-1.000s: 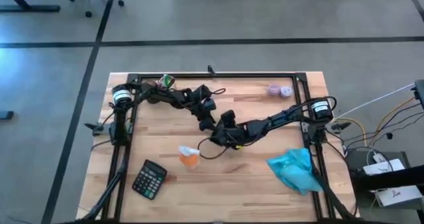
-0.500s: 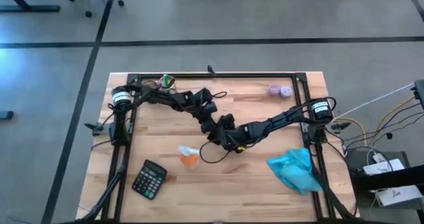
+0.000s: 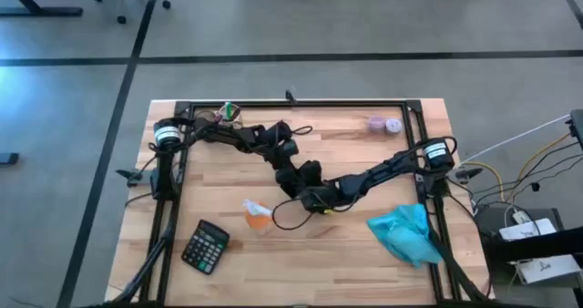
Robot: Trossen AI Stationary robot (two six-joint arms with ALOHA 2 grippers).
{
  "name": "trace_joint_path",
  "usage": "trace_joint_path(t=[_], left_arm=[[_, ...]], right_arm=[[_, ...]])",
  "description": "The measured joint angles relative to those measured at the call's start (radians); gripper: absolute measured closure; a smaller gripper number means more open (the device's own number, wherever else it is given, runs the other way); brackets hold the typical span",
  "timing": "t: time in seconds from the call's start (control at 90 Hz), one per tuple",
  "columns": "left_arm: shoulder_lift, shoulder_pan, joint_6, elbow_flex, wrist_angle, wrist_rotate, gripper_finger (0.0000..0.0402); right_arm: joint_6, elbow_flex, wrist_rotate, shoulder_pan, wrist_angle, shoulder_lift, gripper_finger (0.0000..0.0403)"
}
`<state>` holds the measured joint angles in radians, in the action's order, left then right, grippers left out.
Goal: Apply microfiber cloth
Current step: Spray the cellphone with the orange spray bottle
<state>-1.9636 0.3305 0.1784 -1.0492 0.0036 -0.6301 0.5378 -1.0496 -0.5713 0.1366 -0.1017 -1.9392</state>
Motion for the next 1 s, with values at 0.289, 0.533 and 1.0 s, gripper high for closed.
trace_joint_path(t=[0.289, 0.533, 1.0], left_arm=[[0.001, 0.001, -0.079, -0.001, -0.022, 0.013, 0.0132], [0.002, 0.011, -0.118, -0.001, -0.044, -0.020, 0.0132], [0.226, 0.015, -0.379, 0.007, -0.344, -0.033, 0.0188]], right_arm=[[-0.022, 0.000, -0.046, 0.015, 0.018, 0.015, 0.0281], [-0.017, 0.001, 0.033, -0.018, 0.016, 0.031, 0.0309], [0.012, -0.048, 0.016, -0.023, -0.035, 0.050, 0.0380]])
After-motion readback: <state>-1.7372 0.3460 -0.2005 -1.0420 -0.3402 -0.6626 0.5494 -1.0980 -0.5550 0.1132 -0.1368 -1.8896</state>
